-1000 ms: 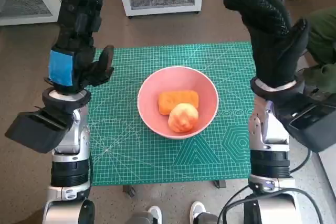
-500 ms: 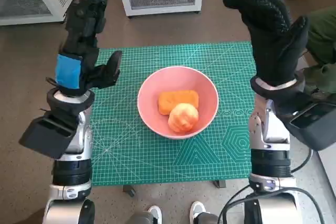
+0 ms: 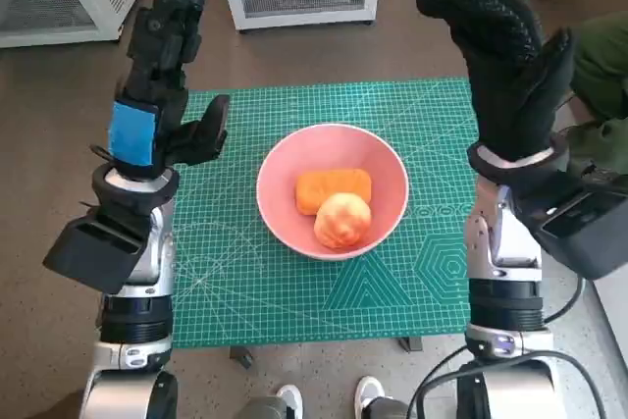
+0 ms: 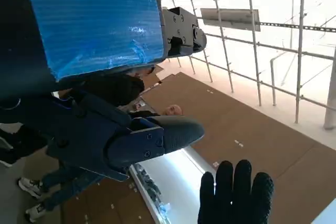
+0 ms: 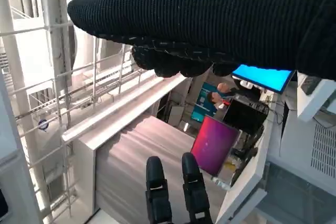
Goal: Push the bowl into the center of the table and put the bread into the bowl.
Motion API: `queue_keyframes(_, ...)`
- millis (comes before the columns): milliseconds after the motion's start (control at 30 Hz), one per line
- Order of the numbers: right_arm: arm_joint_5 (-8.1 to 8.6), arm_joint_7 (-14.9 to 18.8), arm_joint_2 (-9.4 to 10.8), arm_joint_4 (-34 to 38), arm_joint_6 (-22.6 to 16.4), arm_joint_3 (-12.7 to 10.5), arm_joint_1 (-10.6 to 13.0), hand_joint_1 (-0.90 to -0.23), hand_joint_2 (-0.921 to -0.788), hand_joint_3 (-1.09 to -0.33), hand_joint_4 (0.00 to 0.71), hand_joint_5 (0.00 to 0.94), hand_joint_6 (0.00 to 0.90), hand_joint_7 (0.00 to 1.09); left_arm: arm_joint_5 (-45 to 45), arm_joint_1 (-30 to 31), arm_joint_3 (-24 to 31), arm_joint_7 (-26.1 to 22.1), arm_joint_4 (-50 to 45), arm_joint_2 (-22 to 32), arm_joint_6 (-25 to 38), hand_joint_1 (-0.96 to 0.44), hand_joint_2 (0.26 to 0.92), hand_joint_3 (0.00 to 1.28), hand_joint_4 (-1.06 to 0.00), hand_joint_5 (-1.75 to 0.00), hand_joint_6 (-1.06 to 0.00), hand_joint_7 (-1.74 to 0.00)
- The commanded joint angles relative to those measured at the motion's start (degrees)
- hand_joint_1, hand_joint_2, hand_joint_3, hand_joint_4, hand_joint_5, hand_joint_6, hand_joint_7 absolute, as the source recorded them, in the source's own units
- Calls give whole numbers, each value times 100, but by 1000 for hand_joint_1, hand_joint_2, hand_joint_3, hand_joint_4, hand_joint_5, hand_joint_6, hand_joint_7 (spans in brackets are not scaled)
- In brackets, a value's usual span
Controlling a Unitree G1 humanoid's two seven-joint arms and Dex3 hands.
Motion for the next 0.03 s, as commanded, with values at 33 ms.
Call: queue_keyframes(33,-5,52,-49,103,-2,10,0,-640,-921,-737,297,1,230,356,-70,-99,-19,-12,-13,33,-34,-712,921,657,-94,-2,-80,-163)
